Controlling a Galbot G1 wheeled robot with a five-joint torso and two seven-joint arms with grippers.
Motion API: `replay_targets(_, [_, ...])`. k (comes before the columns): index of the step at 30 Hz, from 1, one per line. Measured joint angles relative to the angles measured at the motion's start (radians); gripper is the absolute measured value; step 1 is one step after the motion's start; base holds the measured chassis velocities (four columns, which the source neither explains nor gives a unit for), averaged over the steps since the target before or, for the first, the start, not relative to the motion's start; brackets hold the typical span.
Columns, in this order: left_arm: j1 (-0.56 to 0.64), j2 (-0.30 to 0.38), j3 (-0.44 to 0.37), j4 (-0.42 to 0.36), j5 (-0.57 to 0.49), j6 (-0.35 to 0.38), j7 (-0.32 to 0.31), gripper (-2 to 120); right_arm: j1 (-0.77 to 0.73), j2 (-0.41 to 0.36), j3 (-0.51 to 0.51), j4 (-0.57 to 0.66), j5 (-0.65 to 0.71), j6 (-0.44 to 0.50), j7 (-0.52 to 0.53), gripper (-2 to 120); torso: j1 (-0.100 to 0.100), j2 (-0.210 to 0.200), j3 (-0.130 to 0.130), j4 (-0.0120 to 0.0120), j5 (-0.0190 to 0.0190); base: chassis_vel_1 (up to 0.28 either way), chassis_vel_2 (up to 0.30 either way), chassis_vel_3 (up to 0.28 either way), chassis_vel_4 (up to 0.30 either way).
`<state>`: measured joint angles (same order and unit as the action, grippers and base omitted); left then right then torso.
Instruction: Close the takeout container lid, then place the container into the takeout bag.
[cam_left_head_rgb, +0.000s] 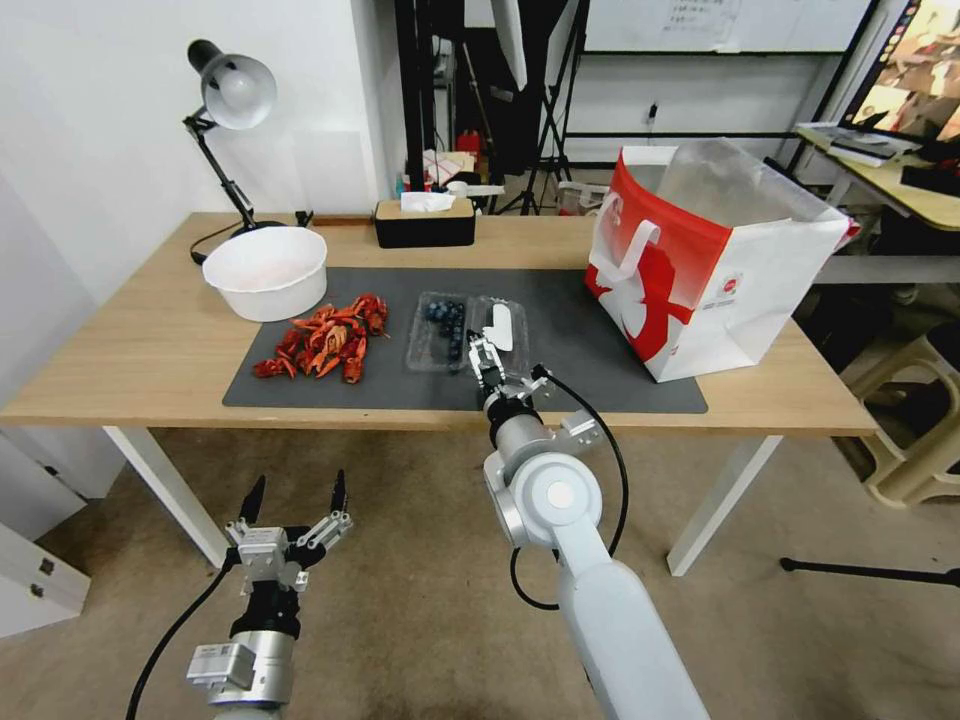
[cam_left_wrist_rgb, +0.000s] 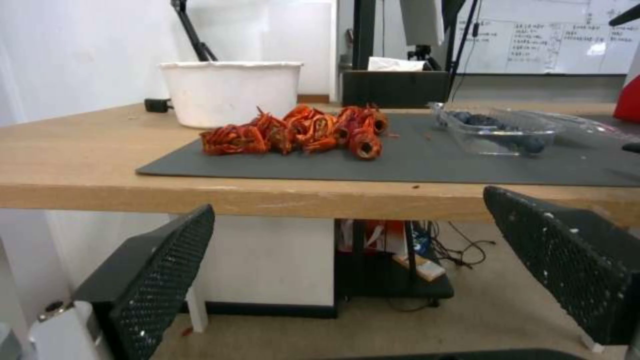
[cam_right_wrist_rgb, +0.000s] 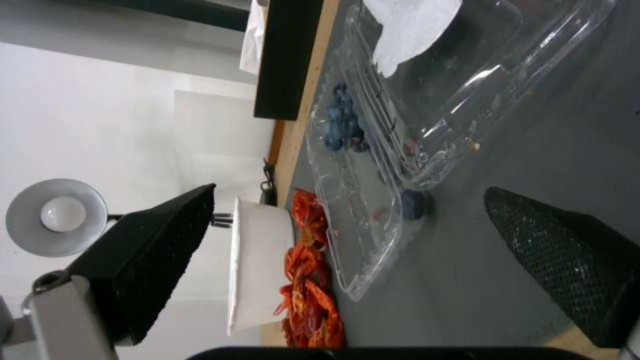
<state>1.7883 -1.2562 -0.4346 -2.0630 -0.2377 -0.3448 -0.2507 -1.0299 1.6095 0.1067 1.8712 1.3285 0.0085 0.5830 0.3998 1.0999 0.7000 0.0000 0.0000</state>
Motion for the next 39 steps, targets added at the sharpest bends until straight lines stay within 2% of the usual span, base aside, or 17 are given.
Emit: replay_targets(39, [-0.001, 0.002, 0.011, 0.009, 0.004, 0.0, -0.006, 100, 0.044, -0.001, 0.039, -0.055, 0.031, 0.002, 0.012, 100, 0.0, 0.0, 0.0, 0.0, -0.0001, 0.0, 0.0, 0.0, 0.0])
